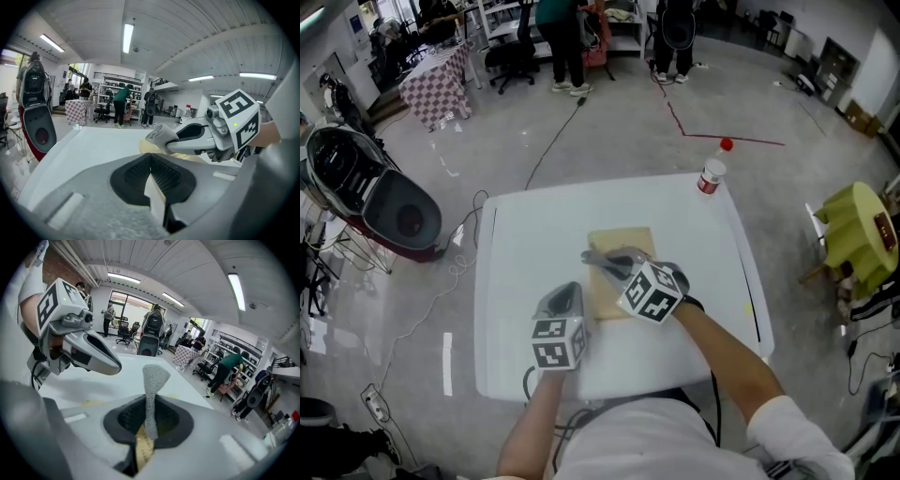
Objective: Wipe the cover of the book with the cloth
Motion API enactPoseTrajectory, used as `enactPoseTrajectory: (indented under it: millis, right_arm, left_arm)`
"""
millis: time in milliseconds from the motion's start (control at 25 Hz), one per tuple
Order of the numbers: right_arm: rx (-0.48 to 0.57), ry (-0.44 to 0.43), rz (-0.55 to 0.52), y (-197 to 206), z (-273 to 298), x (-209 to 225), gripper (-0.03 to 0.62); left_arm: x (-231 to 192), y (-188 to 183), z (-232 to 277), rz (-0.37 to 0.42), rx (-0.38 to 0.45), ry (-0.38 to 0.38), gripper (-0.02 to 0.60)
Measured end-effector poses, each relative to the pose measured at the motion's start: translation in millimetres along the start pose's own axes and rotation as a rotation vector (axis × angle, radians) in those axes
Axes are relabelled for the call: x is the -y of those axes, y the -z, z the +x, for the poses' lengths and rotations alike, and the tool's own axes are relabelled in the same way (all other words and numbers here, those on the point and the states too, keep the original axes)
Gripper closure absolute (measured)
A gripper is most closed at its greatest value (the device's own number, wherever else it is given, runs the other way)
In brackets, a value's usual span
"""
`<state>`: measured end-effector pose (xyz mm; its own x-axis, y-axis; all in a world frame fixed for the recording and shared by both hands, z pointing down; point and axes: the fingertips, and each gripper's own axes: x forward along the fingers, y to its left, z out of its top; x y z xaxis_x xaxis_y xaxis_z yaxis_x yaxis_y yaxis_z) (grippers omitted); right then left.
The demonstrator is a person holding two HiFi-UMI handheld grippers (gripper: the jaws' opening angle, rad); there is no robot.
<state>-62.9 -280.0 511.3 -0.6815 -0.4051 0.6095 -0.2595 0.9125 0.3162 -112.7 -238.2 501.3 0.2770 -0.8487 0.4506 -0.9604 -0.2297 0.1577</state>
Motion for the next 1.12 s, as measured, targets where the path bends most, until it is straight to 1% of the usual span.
enactPoseTrajectory:
  millis: [360,640,800,960,1040,1120]
  right_arm:
    - [0.015,-0.024,0.021,1,-25,-36,0.566]
    - [0.042,-0.108,-0.005,-2,-45,-71,0.566]
    - [0.042,-0.153,0.006,1,-51,-87,0.566]
    - [0.038,-0.216,0.014,1,-58,-104,0.566]
    - [0.040,-0.236,0.017,-1,-62,-108,0.566]
    - [0.051,-0.228,0.025,-6,-64,-101,0.566]
  left_arm:
    - [3,-1,-4,-0.004,0.010,0.007,0.575]
    - [-1,-2,-13,-0.014,0.023,-0.001,0.575]
    - [-2,-1,-15,-0.016,0.025,-0.003,0.575]
    - [-1,0,-17,-0.022,0.025,-0.004,0.575]
    - [-1,0,-19,-0.024,0.025,-0.003,0.575]
    - [0,1,-19,-0.025,0.023,-0.001,0.575]
